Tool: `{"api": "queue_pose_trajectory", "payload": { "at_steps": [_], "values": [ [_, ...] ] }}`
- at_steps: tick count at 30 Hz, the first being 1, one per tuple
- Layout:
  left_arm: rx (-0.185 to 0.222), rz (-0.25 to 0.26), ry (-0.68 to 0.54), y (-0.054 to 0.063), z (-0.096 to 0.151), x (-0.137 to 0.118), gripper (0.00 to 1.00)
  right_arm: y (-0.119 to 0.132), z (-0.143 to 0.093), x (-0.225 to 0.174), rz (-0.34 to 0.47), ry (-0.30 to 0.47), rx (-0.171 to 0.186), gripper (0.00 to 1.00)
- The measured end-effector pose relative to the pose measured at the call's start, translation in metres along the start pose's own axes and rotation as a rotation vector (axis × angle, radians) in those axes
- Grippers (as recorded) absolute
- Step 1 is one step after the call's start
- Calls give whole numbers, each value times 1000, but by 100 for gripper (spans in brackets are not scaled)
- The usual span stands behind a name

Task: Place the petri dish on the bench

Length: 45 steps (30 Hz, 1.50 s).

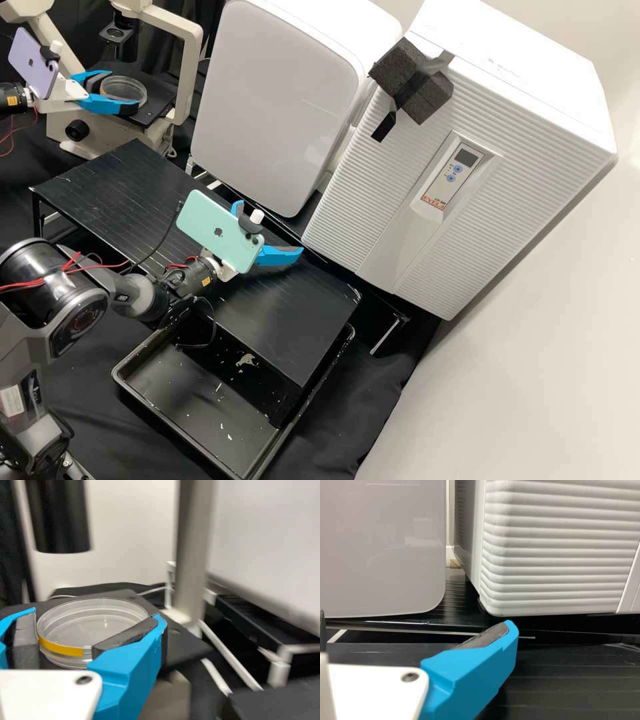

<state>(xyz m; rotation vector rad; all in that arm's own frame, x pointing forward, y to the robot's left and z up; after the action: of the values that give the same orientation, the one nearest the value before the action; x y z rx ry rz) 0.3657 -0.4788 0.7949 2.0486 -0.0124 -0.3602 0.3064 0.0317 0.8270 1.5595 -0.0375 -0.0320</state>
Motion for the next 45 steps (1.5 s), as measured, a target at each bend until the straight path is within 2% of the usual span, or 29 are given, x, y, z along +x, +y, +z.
{"api": "queue_pose_trajectory", "payload": {
  "at_steps": [6, 8, 12, 15, 21, 26, 31, 33, 39, 45],
  "values": [
    [40, -35, -121, -3, 27, -22, 0, 0, 0, 0, 0, 0, 0, 100],
    [48, -29, -180, 0, 40, -30, 0, 0, 0, 0, 0, 0, 0, 100],
    [33, -5, -246, 5, 59, -39, 0, 0, 0, 0, 0, 0, 0, 100],
    [34, -1, -302, 4, 76, -42, 0, 0, 0, 0, 0, 0, 0, 100],
    [48, -45, -443, -10, 117, -45, 0, 0, 0, 0, 0, 0, 0, 100],
    [106, -92, -565, -24, 151, -36, 0, 0, 0, 0, 0, 0, 0, 100],
    [164, -140, -634, -34, 177, -21, 0, 0, 0, 0, 0, 0, 0, 100],
    [191, -163, -654, -39, 185, -15, 0, 0, 0, 0, 0, 0, 0, 100],
    [237, -225, -688, -54, 202, -2, 0, 0, 0, 0, 0, 0, 0, 100],
    [187, -260, -708, -66, 213, 13, 0, 0, 0, 0, 0, 0, 0, 100]
  ]
}}
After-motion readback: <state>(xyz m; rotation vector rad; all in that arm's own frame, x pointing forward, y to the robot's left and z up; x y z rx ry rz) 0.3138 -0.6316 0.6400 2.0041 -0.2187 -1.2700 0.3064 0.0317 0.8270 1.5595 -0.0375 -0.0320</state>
